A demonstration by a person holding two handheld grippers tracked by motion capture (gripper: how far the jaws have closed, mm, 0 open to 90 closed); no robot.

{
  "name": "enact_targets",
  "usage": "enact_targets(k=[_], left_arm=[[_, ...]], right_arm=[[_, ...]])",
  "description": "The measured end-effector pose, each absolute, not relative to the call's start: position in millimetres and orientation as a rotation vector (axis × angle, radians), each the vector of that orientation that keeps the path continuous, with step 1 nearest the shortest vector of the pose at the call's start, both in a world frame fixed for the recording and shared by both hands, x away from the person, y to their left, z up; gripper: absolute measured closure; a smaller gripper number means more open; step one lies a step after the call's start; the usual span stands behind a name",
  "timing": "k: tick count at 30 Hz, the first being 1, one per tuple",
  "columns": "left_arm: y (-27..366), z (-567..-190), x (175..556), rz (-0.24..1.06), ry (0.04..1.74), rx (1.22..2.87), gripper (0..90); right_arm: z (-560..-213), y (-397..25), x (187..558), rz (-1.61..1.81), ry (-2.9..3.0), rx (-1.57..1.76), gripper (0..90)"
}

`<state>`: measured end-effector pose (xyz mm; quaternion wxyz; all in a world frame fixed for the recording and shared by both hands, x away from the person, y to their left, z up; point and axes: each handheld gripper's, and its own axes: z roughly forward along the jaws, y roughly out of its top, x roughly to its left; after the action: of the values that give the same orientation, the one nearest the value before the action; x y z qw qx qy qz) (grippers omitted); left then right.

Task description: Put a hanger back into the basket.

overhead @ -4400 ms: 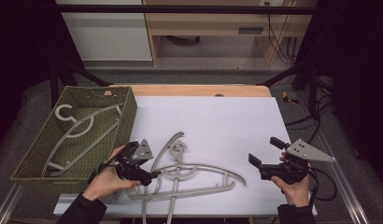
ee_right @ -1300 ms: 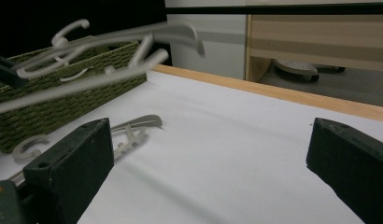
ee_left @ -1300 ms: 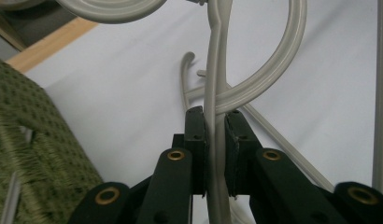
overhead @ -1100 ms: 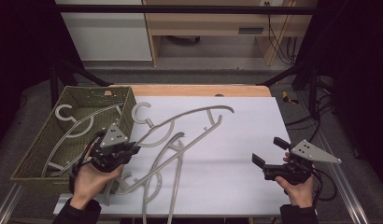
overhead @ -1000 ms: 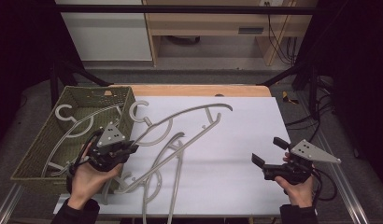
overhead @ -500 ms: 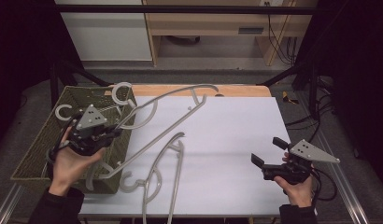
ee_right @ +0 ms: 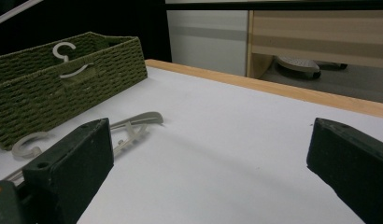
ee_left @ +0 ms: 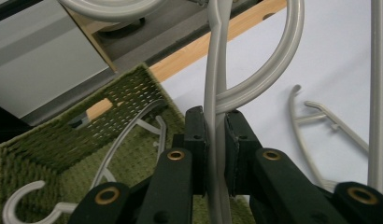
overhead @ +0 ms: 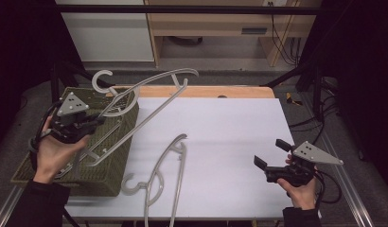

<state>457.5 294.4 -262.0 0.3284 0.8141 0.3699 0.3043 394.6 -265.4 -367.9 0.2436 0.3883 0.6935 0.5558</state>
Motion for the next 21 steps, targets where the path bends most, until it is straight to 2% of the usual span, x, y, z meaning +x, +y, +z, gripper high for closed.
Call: enact_targets(k=[5,21], left_arm=[[308.6,-263.6,467.4,0.845,0.995,2.106,81.3],[361.1,-277.4,487.9,0.87,1.172,2.05,81.4]], right_arm=[[-368.0,-265.3,394.9,1.516,1.896,1.058,0.8],[-369.4,-264.8,396.2,1.518,1.902,1.063,0.8]])
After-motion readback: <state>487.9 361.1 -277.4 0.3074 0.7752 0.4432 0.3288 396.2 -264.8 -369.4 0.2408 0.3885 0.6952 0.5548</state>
